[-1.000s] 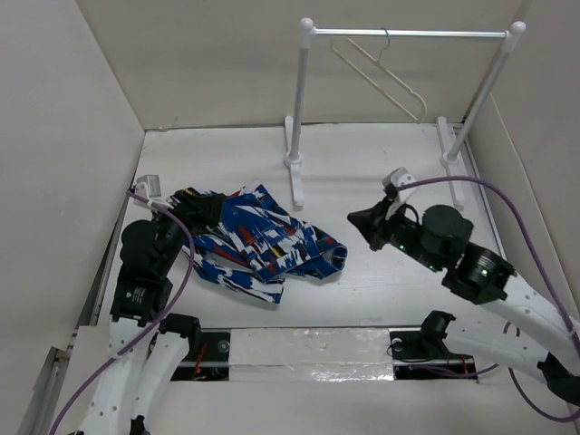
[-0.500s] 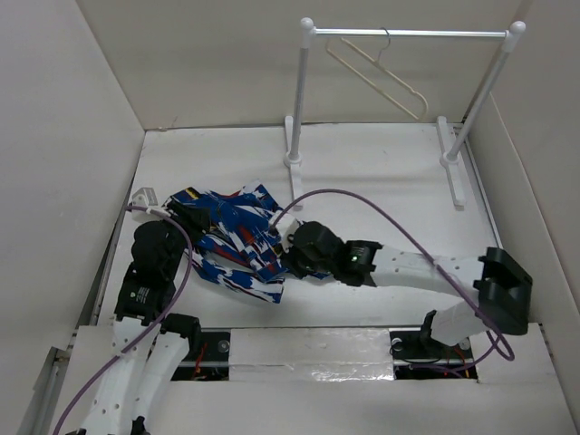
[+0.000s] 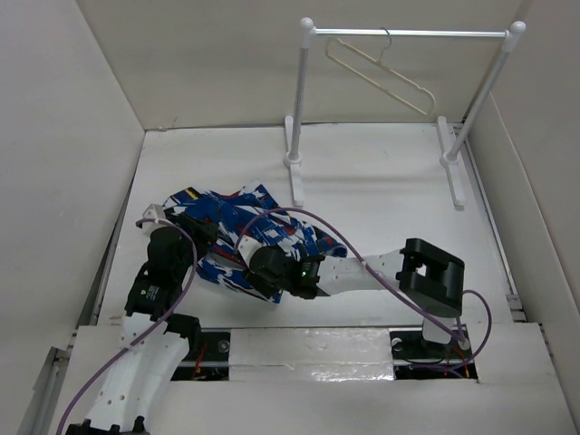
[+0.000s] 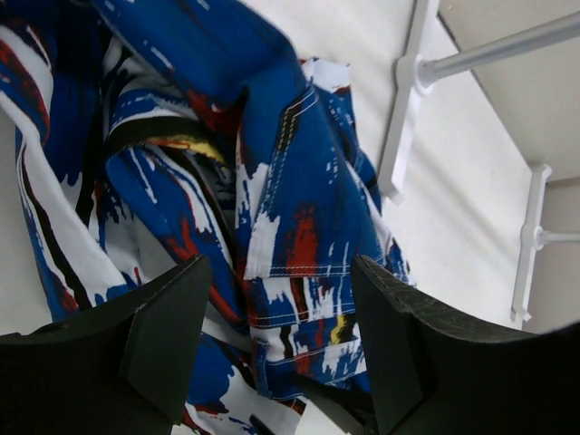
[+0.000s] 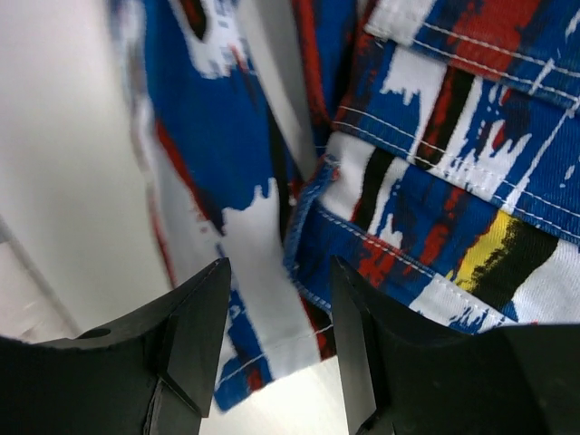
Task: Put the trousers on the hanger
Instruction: Flatten out the trousers at the center of the board.
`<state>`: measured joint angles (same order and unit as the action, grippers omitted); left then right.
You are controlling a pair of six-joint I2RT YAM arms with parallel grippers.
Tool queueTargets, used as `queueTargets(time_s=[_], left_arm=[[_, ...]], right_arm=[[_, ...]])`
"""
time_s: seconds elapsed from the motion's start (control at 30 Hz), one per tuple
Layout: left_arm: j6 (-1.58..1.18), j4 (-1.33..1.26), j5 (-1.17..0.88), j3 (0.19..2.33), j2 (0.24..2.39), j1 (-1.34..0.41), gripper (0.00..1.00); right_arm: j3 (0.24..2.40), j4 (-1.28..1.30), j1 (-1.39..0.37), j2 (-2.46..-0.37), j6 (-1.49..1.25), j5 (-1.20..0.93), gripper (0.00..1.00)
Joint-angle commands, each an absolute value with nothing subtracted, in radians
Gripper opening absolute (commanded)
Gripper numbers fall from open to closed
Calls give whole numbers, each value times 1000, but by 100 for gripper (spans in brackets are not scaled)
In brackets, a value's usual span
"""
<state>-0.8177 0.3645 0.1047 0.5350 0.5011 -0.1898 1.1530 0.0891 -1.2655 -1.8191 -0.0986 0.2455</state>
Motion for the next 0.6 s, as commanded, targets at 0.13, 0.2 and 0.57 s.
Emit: queueTargets(time_s=[0.13,0.2,0.57], left_arm=[[-870,315,75,471,503,-195,64],[-874,310,66,460,520,-195,66],[-870,252,57,411,584,-195,67]], right_arm=[[1227,43,-1279,-1904,-175,500,51],[1220,20,-1279,-1907,-183,569,39],[1149,80,-1201,-1572,-157,781,0]])
